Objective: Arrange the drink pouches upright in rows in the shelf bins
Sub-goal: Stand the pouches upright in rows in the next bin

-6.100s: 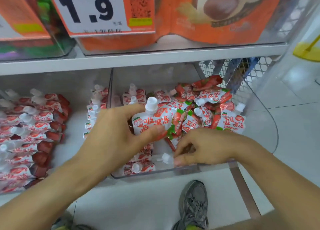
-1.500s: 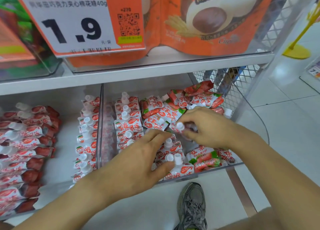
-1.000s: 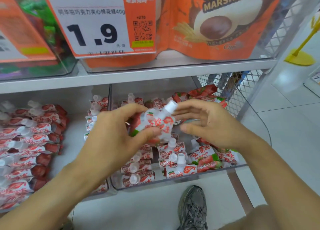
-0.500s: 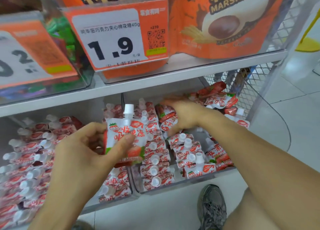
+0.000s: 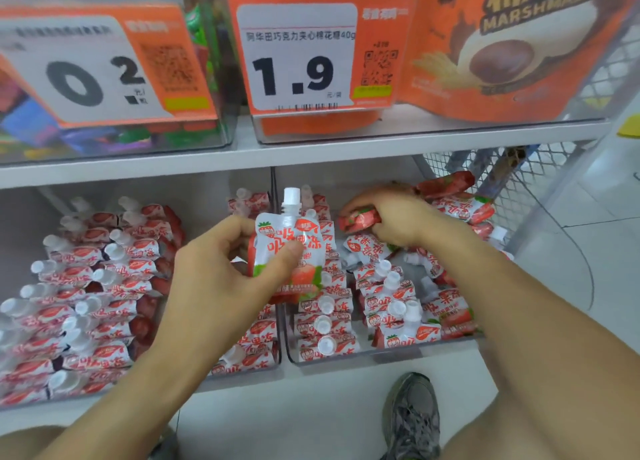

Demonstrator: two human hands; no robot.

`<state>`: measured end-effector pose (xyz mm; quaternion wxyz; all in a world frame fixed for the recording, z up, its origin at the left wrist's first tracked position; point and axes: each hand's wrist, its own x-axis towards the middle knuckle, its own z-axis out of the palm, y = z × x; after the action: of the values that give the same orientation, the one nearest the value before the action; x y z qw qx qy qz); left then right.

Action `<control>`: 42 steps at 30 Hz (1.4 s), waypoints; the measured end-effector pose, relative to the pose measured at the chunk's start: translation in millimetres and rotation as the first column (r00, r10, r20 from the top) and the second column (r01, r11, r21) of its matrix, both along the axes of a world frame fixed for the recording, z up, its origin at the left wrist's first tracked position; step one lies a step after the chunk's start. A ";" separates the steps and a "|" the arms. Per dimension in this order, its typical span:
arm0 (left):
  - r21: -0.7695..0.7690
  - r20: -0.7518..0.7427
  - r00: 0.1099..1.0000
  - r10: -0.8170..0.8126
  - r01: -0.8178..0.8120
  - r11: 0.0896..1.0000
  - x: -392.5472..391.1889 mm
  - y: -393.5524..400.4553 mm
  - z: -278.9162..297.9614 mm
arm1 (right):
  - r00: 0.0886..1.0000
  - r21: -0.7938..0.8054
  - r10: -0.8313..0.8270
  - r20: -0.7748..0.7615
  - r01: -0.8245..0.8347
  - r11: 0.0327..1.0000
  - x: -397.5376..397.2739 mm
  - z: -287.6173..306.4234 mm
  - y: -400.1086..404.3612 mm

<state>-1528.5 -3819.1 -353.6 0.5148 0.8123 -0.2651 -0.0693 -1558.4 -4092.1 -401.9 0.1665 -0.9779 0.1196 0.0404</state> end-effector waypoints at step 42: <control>0.043 0.076 0.997 -0.015 0.012 0.999 6.6 -2.7 -3.6 | 0.985 -0.043 0.017 0.172 -0.010 0.999 -15.3 -1.1 -5.5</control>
<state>-1521.9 -3821.8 -357.2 0.4867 0.8232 -0.2884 -0.0474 -1573.6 -4097.6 -403.0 0.1552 -0.9819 0.0989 -0.0456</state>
